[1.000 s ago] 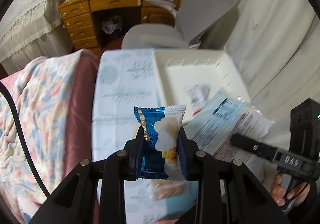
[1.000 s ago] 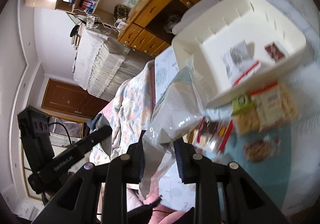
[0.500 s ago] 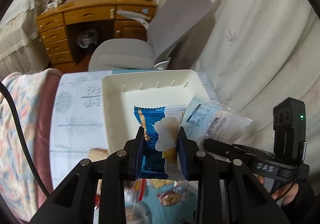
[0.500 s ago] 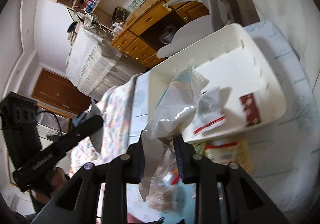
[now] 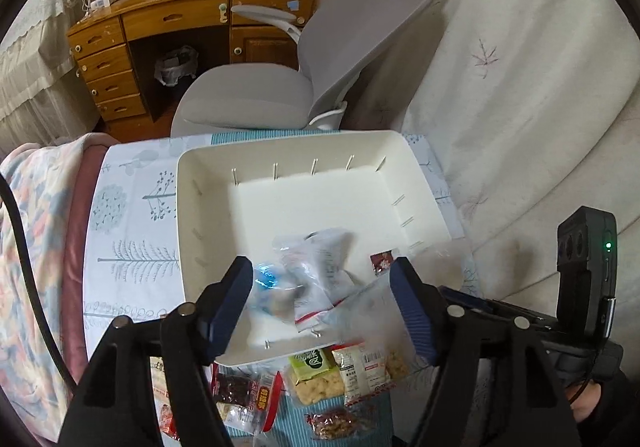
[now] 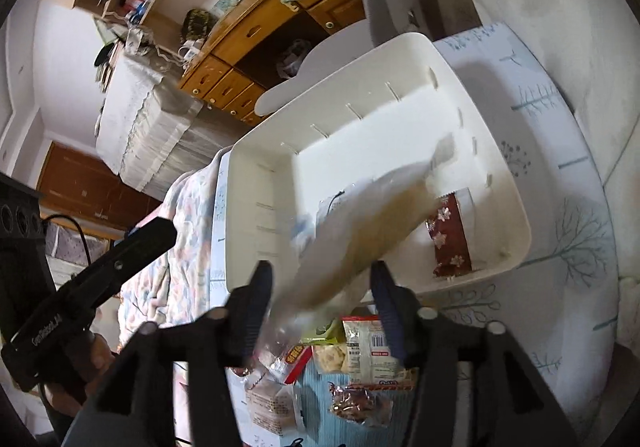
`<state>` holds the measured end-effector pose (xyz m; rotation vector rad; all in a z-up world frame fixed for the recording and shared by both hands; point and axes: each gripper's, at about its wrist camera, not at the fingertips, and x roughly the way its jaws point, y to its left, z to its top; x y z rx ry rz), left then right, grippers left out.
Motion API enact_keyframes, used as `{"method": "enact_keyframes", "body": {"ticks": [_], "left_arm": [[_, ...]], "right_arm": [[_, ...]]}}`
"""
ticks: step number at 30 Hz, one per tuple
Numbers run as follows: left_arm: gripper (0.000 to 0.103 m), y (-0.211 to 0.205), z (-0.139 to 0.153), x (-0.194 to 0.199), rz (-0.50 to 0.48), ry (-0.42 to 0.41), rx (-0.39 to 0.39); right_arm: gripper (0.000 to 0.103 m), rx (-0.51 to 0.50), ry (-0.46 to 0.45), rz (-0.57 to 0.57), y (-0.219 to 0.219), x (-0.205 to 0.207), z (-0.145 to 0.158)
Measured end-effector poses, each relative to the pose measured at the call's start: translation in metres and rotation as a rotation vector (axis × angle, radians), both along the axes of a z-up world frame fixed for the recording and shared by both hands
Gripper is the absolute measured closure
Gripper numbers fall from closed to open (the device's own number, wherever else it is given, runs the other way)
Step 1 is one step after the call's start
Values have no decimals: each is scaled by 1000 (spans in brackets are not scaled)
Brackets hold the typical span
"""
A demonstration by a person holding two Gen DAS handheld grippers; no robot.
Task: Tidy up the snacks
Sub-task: 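Carry both snacks into the white basket and open both tools, then move both open tools back over the remaining snacks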
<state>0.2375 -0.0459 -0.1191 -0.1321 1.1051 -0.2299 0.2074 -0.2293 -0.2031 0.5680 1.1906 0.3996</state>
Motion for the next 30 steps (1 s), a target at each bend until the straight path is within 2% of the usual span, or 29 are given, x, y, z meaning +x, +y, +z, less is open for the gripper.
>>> {"method": "enact_keyframes", "body": {"ticks": [8, 13, 22, 30], "left_arm": [[31, 14, -1, -12, 24, 46, -9], [31, 27, 6, -31, 23, 41, -13], [31, 68, 23, -87, -7, 11, -24], [31, 109, 25, -138, -39, 17, -27]], "right_arm": [[48, 14, 6, -23, 2, -14, 7], [48, 8, -8, -24, 13, -29, 16], [48, -23, -49, -31, 54, -81, 34], [48, -38, -67, -49, 93, -132, 40]]}}
